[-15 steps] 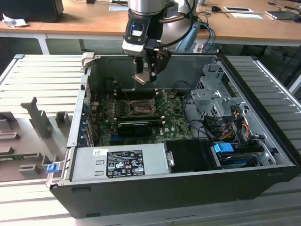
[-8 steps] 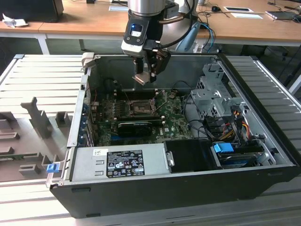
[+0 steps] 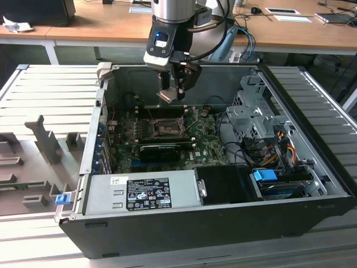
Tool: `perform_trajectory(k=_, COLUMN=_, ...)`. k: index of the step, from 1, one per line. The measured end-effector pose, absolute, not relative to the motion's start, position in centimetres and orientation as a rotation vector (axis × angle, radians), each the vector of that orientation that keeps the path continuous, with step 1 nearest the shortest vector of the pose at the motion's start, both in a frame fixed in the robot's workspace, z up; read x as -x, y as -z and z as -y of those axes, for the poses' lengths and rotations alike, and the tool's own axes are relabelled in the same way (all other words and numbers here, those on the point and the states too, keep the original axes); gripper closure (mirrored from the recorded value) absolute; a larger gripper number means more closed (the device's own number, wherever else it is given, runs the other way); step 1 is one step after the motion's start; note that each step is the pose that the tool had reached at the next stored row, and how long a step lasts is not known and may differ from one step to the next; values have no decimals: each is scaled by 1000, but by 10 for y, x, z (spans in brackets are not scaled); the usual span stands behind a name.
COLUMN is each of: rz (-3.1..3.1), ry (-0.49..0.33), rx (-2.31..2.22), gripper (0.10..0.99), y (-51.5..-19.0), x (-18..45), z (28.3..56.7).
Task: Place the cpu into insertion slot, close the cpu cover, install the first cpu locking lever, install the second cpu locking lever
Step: 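Place the cpu into insertion slot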
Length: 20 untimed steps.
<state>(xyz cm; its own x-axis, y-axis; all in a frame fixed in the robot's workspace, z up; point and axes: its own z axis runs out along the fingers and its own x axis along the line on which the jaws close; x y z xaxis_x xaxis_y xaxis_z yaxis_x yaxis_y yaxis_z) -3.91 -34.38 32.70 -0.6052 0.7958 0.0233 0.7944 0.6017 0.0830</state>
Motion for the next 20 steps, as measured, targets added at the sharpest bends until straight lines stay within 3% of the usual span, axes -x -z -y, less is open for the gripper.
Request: perform_trajectory(k=20, rz=-2554, ry=-126, rx=-1779, gripper=557, y=-324, x=39, z=344)
